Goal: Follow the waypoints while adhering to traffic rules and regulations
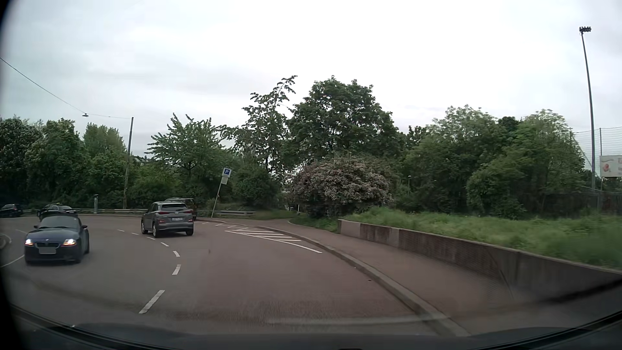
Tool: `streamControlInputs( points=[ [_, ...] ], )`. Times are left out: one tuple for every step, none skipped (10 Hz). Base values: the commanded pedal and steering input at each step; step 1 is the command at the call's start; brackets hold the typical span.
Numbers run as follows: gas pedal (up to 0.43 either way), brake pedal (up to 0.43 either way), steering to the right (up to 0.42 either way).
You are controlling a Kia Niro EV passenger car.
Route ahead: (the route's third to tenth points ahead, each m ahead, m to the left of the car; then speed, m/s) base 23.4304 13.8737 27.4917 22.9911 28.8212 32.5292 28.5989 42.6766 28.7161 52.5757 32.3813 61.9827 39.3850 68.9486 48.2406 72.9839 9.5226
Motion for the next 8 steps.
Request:
streamControlInputs(
  points=[
    [0.000, 0.091, -0.120],
    [0.000, 0.079, -0.130],
    [0.000, 0.079, -0.133],
    [0.000, 0.061, -0.137],
    [0.000, 0.024, -0.145],
    [0.000, 0.000, -0.148],
    [0.000, 0.000, -0.152],
    [0.000, 0.000, -0.154]
  ],
)
